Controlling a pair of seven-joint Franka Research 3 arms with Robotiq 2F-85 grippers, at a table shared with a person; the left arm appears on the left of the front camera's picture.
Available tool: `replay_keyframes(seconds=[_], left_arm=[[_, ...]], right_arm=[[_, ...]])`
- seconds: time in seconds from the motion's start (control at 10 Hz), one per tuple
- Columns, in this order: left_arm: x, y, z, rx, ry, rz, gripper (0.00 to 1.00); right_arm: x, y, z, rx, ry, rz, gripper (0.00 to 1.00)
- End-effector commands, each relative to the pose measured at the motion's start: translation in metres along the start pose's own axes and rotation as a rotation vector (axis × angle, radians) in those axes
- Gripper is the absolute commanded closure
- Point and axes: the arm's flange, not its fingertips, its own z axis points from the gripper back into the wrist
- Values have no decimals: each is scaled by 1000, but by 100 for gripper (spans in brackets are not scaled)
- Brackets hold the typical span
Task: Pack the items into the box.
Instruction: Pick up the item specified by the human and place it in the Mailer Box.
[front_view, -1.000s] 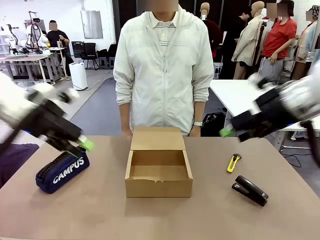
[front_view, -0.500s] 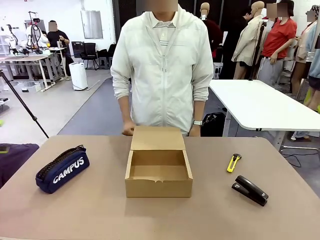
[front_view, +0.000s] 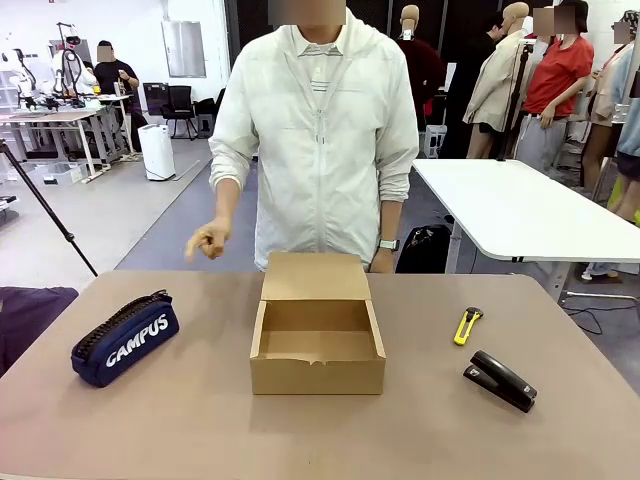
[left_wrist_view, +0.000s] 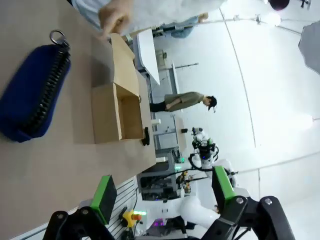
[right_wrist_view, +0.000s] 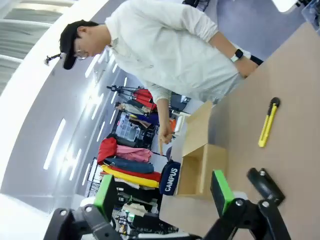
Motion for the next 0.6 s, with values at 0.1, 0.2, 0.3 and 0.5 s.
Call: replay_keyframes(seconds=[0.1,0.2,0.3,0.5], left_arm=[[-4,-4,6,-3,7,-20,0],[-4,-4,6,-3,7,-20,0],[-4,-4,6,-3,7,-20,0],[3,-10,-1,64,22,-13,0]], right_arm=[[0,15,6,11,-8,21,0],[0,15,6,11,-8,21,0],[0,15,6,11,-8,21,0],[0,15,6,11,-8,21,0]])
